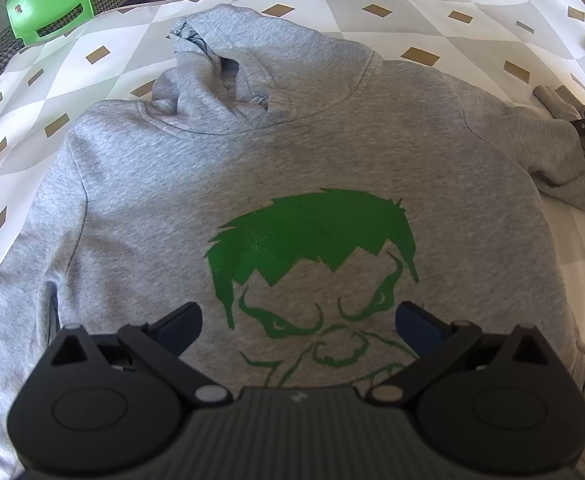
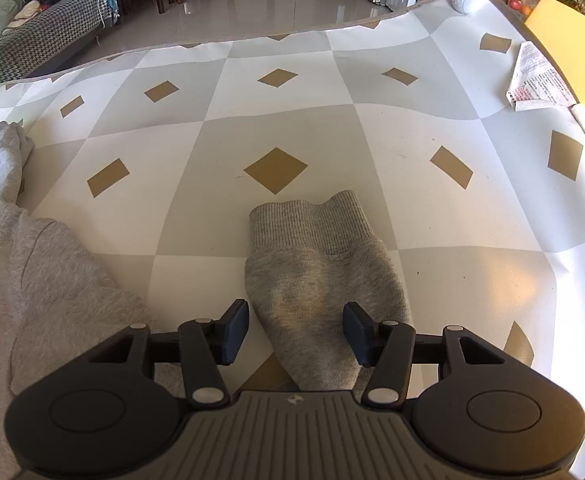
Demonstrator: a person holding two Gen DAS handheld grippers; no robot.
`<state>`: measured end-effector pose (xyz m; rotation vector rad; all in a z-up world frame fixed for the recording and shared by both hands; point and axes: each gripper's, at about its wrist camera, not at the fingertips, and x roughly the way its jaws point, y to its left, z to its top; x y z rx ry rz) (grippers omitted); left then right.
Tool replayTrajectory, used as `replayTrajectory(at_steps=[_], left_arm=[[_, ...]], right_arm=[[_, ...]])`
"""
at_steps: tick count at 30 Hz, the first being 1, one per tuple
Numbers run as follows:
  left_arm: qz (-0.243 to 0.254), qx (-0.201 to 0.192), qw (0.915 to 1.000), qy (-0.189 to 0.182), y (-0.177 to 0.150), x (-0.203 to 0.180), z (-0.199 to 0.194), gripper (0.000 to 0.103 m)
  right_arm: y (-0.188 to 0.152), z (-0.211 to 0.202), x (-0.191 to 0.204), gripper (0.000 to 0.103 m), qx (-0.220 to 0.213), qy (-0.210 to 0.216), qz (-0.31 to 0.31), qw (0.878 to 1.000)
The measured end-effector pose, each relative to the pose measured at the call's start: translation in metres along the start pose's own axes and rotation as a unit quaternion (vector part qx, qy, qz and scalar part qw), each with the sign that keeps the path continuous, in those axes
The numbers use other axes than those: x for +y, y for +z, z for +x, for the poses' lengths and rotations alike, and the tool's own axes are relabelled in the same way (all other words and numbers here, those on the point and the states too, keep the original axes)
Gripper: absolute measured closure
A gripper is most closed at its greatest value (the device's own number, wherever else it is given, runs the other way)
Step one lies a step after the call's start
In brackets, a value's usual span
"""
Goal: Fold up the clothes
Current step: 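Grasp the grey ribbed sleeve cuff with the right gripper, then pull the held cuff away from the sweatshirt body to straighten the sleeve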
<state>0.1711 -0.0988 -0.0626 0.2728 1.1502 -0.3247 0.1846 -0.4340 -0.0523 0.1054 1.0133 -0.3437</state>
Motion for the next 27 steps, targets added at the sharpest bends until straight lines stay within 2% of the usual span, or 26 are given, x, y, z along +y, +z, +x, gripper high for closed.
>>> replayTrajectory(at_steps=[3,6,8,11,14,20,27], left_arm=[[0.006,0.001,1.0000,0.001,-0.005,0.000,-0.004,0.000],[0.005,0.002,1.0000,0.003,-0.010,0.004,-0.009,0.000],[0.005,0.002,1.0000,0.004,-0.014,0.007,-0.012,0.000],[0.005,0.003,0.9999,0.008,-0.020,0.012,-0.014,0.000],[0.000,0.005,0.9999,0.010,-0.023,0.017,-0.015,0.000],[-0.004,-0.003,1.0000,0.006,-0.022,0.020,-0.019,0.000],[0.009,-0.002,0.9999,0.006,-0.020,0.012,-0.015,0.000]], right_arm=[[-0.001,0.005,0.001,0.061,0.007,-0.001,0.010,1.000],[0.000,0.004,0.002,0.072,0.008,-0.001,0.024,1.000],[0.001,0.004,0.003,0.083,0.006,0.002,0.031,0.999],[0.001,0.002,0.001,0.089,0.004,0.005,0.055,0.998],[0.003,-0.004,-0.005,0.091,-0.008,0.016,0.089,0.996],[0.012,-0.027,-0.010,0.092,-0.044,0.071,0.128,0.988],[0.023,-0.074,-0.023,0.092,-0.097,0.155,0.161,0.970]])
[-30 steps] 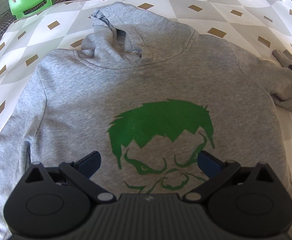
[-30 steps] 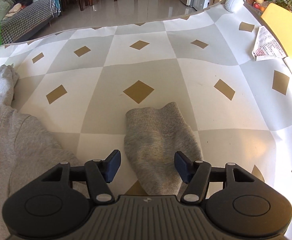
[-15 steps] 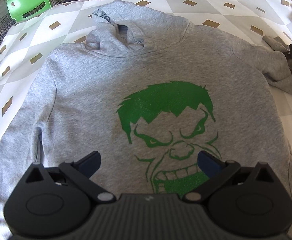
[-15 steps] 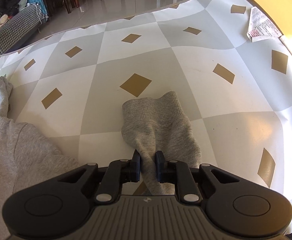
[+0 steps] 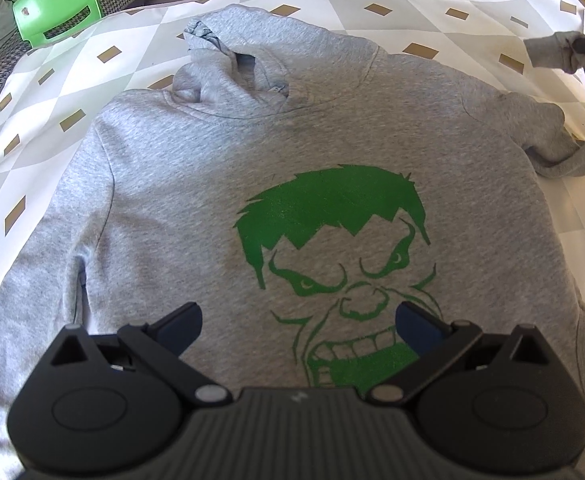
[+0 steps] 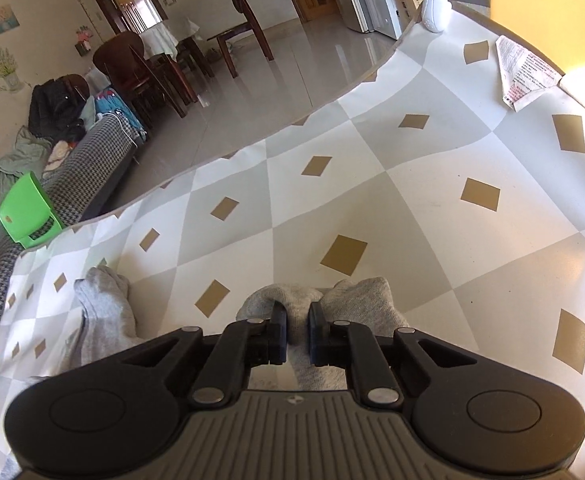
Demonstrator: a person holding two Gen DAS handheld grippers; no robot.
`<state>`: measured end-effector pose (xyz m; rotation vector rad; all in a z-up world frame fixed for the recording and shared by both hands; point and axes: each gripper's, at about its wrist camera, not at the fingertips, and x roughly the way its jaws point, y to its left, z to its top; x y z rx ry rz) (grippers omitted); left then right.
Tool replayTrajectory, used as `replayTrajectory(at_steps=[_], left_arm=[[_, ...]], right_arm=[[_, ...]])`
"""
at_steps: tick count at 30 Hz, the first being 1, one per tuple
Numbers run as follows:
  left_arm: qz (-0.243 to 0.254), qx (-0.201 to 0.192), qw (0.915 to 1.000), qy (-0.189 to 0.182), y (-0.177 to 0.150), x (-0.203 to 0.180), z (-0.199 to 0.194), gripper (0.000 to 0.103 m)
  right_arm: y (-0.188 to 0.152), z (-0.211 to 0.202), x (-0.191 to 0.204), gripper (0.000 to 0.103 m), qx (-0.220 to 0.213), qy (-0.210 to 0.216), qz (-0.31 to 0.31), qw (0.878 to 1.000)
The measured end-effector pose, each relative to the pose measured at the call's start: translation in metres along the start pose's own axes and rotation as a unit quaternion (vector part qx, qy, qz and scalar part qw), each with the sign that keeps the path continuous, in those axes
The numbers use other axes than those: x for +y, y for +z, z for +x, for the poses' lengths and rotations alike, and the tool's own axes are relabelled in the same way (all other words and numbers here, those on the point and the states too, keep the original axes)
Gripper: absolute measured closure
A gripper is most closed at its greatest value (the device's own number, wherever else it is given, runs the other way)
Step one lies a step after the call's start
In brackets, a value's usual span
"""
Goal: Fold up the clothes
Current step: 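Pull the held cuff away from the sweatshirt body to straighten the sleeve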
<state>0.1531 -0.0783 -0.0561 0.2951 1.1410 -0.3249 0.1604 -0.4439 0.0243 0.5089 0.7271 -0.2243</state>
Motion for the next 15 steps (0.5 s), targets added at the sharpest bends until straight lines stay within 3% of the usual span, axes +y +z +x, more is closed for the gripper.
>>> replayTrajectory(at_steps=[4,7,12,15], left_arm=[[0.006,0.000,1.0000,0.000,0.000,-0.005,0.002,0.000],[0.013,0.000,0.9999,0.002,-0.002,-0.010,0.002,0.000],[0.014,0.001,0.9999,0.003,-0.011,-0.017,-0.003,0.000],[0.012,0.004,0.9999,0.001,-0.018,-0.022,-0.005,0.000]], right_arm=[[0.005,-0.029,-0.010,0.092,-0.009,0.047,0.019,0.999],[0.004,-0.046,-0.023,0.092,0.000,0.047,0.005,0.999],[-0.007,-0.055,-0.049,0.089,0.057,-0.015,-0.047,0.997],[-0.022,-0.052,-0.068,0.088,0.108,-0.080,-0.081,0.988]])
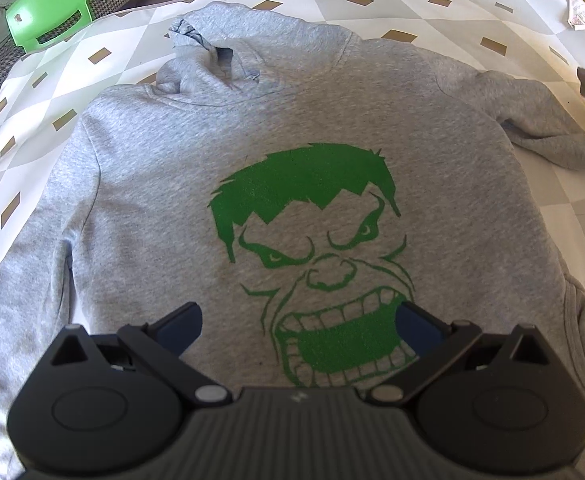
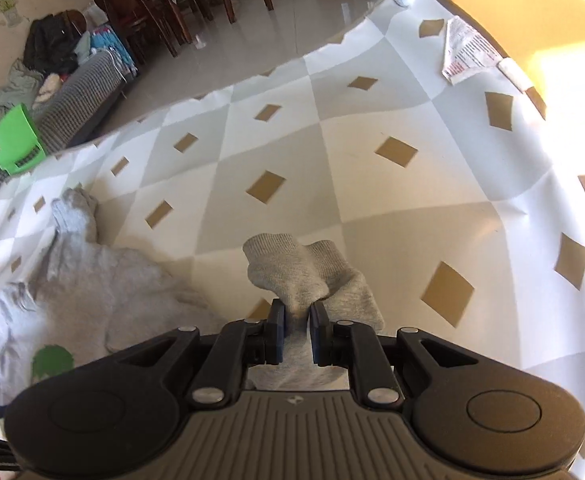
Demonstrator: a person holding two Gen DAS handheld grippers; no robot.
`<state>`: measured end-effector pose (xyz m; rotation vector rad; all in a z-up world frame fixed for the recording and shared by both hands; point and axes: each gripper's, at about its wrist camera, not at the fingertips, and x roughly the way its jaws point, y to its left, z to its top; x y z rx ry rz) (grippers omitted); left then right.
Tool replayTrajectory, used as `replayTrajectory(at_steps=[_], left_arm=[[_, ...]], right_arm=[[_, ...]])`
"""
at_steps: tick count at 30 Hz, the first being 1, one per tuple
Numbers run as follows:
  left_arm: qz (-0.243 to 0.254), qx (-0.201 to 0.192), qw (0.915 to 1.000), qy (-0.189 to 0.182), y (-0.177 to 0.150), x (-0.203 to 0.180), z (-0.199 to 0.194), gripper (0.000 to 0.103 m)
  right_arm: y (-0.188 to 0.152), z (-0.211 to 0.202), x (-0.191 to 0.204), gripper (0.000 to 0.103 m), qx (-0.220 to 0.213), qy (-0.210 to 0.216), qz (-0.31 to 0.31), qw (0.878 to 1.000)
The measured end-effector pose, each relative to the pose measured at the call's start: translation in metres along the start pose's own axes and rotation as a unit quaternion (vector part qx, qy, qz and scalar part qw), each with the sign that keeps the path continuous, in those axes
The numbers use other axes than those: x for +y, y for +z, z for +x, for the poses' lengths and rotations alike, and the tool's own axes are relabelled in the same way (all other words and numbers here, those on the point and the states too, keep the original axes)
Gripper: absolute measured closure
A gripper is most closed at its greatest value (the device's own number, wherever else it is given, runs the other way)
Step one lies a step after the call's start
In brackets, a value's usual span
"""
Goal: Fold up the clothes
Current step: 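Pull the held cuff away from the sweatshirt body to straighten the sleeve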
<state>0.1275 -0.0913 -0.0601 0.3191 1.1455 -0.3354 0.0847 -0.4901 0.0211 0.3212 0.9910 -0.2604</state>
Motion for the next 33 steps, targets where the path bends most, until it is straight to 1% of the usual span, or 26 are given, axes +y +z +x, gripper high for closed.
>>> replayTrajectory(at_steps=[1,2,4,6,9,11,13,15,16,17,18,21,26,28,30,31,32,33], left_arm=[[0.001,0.001,1.0000,-0.001,-0.003,-0.003,-0.001,0.000],[0.001,0.000,1.0000,-0.003,-0.006,-0.006,-0.003,0.000],[-0.003,-0.001,1.0000,-0.007,-0.013,-0.013,-0.006,0.000],[-0.017,0.000,0.9998,-0.014,-0.019,-0.019,-0.007,0.000],[-0.039,0.000,0.9990,-0.022,-0.028,-0.027,-0.009,0.000],[-0.048,-0.001,0.9985,-0.025,-0.033,-0.033,-0.009,0.000],[-0.053,-0.001,0.9983,-0.025,-0.036,-0.038,-0.008,0.000],[-0.053,0.001,0.9983,-0.023,-0.039,-0.042,-0.005,0.000],[-0.049,0.003,0.9986,-0.020,-0.039,-0.045,-0.003,0.000],[-0.043,0.002,0.9989,-0.018,-0.039,-0.047,-0.002,0.000],[-0.037,0.002,0.9992,-0.015,-0.039,-0.049,-0.001,0.000],[-0.041,0.002,0.9990,-0.020,-0.036,-0.050,0.000,0.000],[-0.049,0.003,0.9986,-0.020,-0.033,-0.050,0.003,0.000],[-0.049,0.002,0.9986,-0.020,-0.033,-0.050,0.003,0.000],[-0.049,0.001,0.9986,-0.020,-0.033,-0.050,0.003,0.000],[-0.048,0.000,0.9986,-0.021,-0.033,-0.050,0.003,0.000],[-0.048,0.000,0.9986,-0.021,-0.033,-0.050,0.003,0.000],[-0.047,-0.001,0.9987,-0.021,-0.034,-0.050,0.003,0.000]], right_arm=[[-0.005,0.003,-0.005,0.086,0.010,-0.021,-0.010,1.000],[-0.009,0.004,-0.010,0.080,0.019,-0.039,-0.018,0.999],[-0.014,0.002,-0.021,0.077,0.022,-0.052,-0.020,0.998],[-0.016,-0.001,-0.031,0.073,0.016,-0.057,-0.006,0.998],[-0.014,-0.009,-0.039,0.068,-0.012,-0.043,0.011,0.999],[-0.011,-0.011,-0.036,0.064,-0.025,-0.037,0.009,0.999],[-0.009,-0.011,-0.029,0.062,-0.032,-0.027,0.000,0.999],[-0.006,-0.011,-0.019,0.058,-0.042,-0.010,-0.015,0.999],[-0.005,-0.009,-0.012,0.054,-0.043,-0.001,-0.025,0.999],[-0.005,-0.006,-0.007,0.049,-0.041,0.006,-0.034,0.999],[-0.005,-0.002,-0.001,0.048,-0.036,0.011,-0.044,0.998],[-0.007,0.014,0.015,0.047,-0.019,0.012,-0.077,0.997],[-0.017,0.047,0.041,0.047,0.010,-0.032,-0.151,0.988],[-0.020,0.057,0.046,0.047,0.014,-0.047,-0.169,0.984],[-0.021,0.066,0.049,0.048,0.018,-0.057,-0.173,0.983],[-0.021,0.070,0.048,0.054,0.022,-0.060,-0.167,0.984],[-0.020,0.072,0.048,0.066,0.023,-0.063,-0.159,0.985],[-0.019,0.073,0.048,0.071,0.023,-0.067,-0.152,0.986]])
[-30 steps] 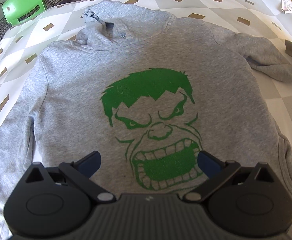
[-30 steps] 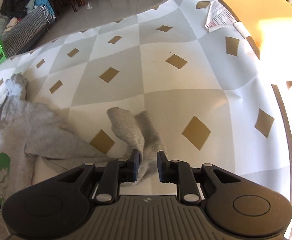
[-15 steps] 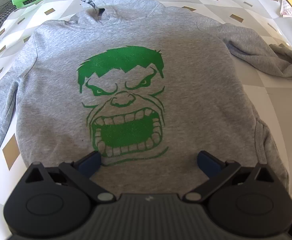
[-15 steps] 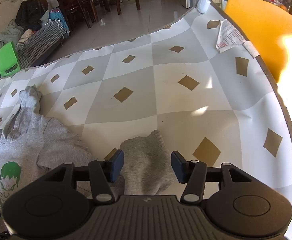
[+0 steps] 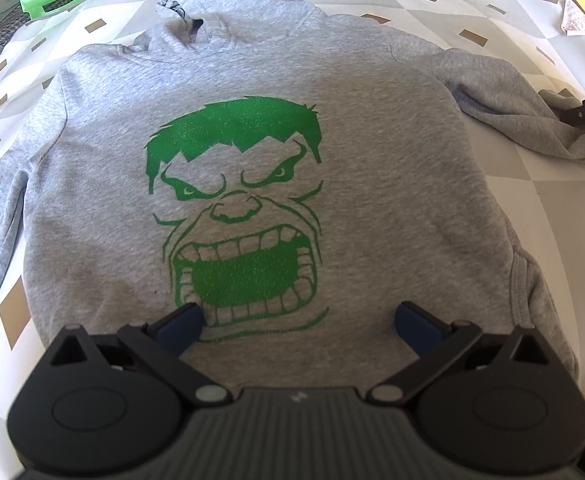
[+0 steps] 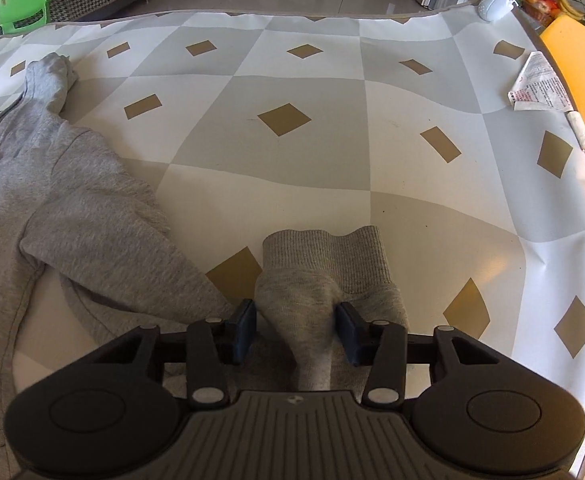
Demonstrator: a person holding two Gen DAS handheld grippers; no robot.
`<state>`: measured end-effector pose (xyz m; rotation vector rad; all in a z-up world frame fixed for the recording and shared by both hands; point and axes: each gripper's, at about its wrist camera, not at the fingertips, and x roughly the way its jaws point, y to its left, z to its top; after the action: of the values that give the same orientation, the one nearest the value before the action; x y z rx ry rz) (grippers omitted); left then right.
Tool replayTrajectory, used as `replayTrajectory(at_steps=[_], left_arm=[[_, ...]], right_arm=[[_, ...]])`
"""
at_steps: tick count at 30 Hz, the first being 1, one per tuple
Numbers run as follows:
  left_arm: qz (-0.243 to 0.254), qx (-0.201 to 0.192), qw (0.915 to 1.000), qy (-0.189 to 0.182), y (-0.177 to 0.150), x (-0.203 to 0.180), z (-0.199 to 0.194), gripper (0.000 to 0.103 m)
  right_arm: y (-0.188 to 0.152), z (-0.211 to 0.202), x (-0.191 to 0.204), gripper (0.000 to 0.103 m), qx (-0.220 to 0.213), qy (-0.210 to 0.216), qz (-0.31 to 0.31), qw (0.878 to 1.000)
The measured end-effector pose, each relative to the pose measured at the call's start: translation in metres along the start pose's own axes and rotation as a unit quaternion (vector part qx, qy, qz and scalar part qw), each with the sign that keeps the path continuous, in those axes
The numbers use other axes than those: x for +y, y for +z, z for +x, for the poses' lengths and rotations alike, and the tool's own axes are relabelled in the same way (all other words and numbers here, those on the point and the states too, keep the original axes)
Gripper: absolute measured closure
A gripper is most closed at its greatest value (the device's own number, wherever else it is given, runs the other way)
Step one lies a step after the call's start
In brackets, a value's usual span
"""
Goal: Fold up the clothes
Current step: 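Pull the held cuff away from the sweatshirt body to straighten the sleeve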
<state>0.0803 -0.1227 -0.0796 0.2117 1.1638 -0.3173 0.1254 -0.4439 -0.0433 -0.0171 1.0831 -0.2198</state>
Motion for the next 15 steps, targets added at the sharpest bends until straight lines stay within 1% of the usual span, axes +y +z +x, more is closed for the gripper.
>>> replayTrajectory(at_steps=[2,4,6,7,9,11,12,15], left_arm=[[0.001,-0.001,1.0000,-0.001,0.000,0.000,0.000,0.000],[0.003,-0.002,1.0000,-0.002,-0.001,0.000,0.000,0.000],[0.005,-0.003,1.0000,-0.002,-0.002,0.000,-0.001,0.000],[0.006,-0.003,1.0000,-0.003,-0.002,0.000,-0.001,0.000],[0.007,-0.003,1.0000,-0.003,-0.001,0.000,-0.001,0.000],[0.006,-0.003,1.0000,-0.002,-0.001,0.000,-0.001,0.000],[0.006,-0.003,1.0000,-0.002,-0.001,0.000,-0.001,0.000],[0.004,-0.003,1.0000,0.000,0.000,0.000,0.000,0.000]], right_arm=[[0.004,-0.001,-0.003,0.085,-0.005,-0.002,0.021,1.000],[0.009,-0.005,-0.007,0.089,-0.014,0.005,0.047,0.999],[0.013,-0.013,-0.008,0.090,-0.031,0.014,0.068,0.997],[0.015,-0.019,-0.009,0.090,-0.042,0.022,0.077,0.996],[0.021,-0.035,-0.011,0.090,-0.077,0.050,0.096,0.991],[0.026,-0.058,-0.016,0.090,-0.119,0.084,0.116,0.983],[0.027,-0.071,-0.020,0.090,-0.145,0.105,0.125,0.976],[0.026,-0.114,-0.038,0.090,-0.230,0.168,0.148,0.947]])
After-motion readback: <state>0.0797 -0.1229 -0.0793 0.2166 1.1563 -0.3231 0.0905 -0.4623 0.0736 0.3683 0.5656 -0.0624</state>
